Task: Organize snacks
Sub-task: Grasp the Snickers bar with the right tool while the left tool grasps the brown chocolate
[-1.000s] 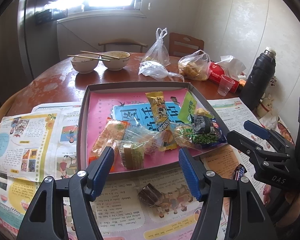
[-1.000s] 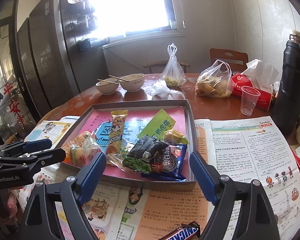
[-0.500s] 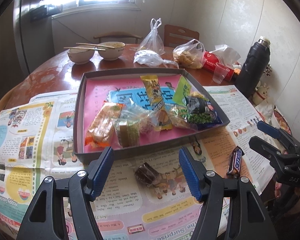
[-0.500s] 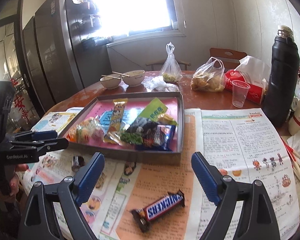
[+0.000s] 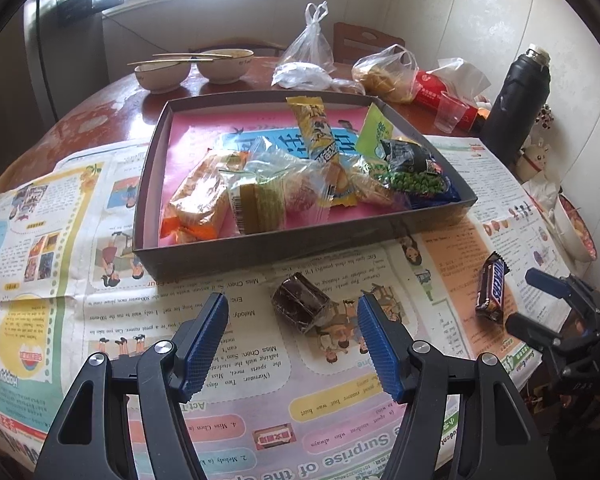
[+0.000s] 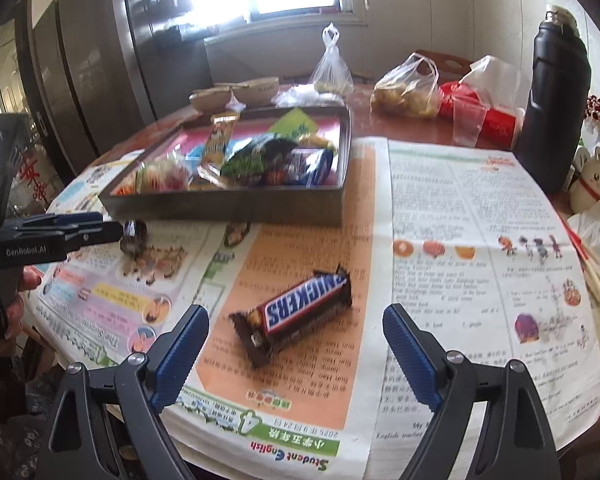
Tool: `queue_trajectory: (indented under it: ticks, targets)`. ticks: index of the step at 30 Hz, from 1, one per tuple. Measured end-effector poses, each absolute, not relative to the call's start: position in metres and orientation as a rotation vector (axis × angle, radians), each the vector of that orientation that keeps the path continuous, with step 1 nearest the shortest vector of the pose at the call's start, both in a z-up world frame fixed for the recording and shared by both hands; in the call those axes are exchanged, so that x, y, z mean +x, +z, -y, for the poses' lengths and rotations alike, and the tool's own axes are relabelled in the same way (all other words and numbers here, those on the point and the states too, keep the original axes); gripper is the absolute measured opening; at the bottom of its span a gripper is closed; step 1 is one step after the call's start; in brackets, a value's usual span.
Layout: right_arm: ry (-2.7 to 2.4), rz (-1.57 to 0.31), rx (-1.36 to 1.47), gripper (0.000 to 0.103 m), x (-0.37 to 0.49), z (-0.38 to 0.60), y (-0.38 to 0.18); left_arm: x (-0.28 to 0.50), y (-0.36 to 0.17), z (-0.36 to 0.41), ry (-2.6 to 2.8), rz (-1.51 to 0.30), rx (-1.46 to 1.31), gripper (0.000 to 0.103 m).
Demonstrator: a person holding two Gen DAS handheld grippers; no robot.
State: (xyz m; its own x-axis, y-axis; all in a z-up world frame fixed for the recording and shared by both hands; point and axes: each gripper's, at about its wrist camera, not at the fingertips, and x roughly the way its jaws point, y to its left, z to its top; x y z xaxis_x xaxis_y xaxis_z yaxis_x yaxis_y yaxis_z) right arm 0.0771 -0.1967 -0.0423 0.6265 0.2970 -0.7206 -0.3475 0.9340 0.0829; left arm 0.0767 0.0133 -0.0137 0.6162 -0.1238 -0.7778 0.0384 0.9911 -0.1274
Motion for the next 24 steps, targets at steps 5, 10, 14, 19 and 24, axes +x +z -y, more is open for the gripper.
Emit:
queue_trajectory:
  ticks: [5, 10, 14, 19, 24]
  targets:
    - [0.379, -0.857, -0.088, 0.089, 0.079, 0.184, -0.056, 0.079, -0.019, -0.010, -0.095, -0.912, -0.093, 0.069]
    - [0.376, -0.850, -0.127, 0.075, 0.086, 0.172, -0.064, 0.084, -0.027, -0.009, -0.090, -0.927, -0.095, 0.069]
    - [0.376, -0.819, -0.165, 0.046, 0.089, 0.162, -0.066, 0.089, -0.033, -0.009, -0.079, -0.938, -0.103, 0.069]
    - [0.387, -0.801, -0.177, 0.029, 0.092, 0.161, -0.066, 0.093, -0.039, -0.010, -0.094, -0.940, -0.135, 0.067]
    - [0.373, -0.802, -0.168, 0.029, 0.095, 0.161, -0.065, 0.095, -0.039, -0.011, -0.082, -0.922, -0.131, 0.038]
